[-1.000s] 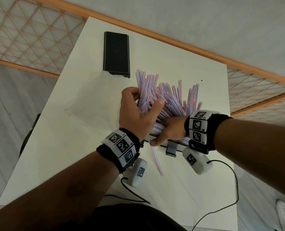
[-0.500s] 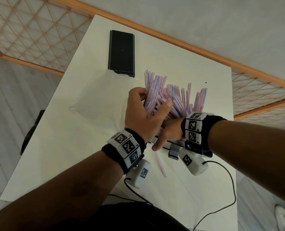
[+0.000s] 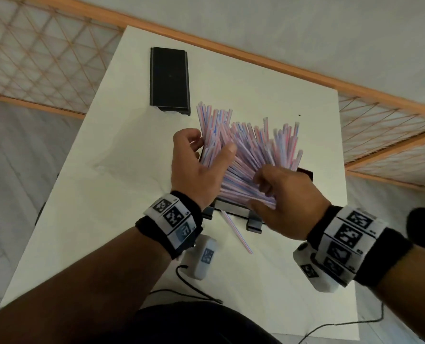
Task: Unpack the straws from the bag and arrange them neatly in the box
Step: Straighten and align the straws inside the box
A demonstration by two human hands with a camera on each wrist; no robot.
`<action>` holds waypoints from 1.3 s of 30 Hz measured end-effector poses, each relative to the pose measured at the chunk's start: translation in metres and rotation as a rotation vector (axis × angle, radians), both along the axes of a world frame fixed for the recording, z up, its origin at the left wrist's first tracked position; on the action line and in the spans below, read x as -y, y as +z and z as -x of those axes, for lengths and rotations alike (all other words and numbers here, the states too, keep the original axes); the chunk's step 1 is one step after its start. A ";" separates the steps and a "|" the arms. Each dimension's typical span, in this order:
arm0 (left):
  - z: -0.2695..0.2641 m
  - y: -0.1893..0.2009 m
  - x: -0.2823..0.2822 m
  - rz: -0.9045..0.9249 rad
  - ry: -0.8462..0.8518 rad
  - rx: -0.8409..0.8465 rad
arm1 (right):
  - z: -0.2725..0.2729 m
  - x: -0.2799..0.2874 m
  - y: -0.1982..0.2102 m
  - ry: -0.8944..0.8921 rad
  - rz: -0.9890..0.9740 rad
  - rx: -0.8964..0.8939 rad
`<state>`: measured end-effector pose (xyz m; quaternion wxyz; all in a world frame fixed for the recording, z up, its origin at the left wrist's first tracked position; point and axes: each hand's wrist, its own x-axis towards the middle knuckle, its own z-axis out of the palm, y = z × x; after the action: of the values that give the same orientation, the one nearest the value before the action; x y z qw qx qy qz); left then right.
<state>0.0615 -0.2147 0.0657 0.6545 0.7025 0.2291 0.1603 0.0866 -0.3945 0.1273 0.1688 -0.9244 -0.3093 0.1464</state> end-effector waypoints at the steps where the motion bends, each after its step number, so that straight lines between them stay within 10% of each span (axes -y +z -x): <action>1: 0.001 0.000 0.000 0.005 0.006 0.005 | 0.004 0.001 -0.003 -0.006 0.055 -0.068; 18: 0.003 -0.001 0.002 -0.069 -0.056 0.121 | -0.021 -0.063 -0.032 0.099 0.784 -0.604; 39: 0.000 -0.006 0.002 -0.063 -0.027 0.129 | -0.017 -0.069 -0.030 0.055 0.708 -0.533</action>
<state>0.0612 -0.2166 0.0595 0.6475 0.7141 0.1718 0.2034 0.1031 -0.3256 0.0978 -0.0882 -0.8468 -0.2102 0.4807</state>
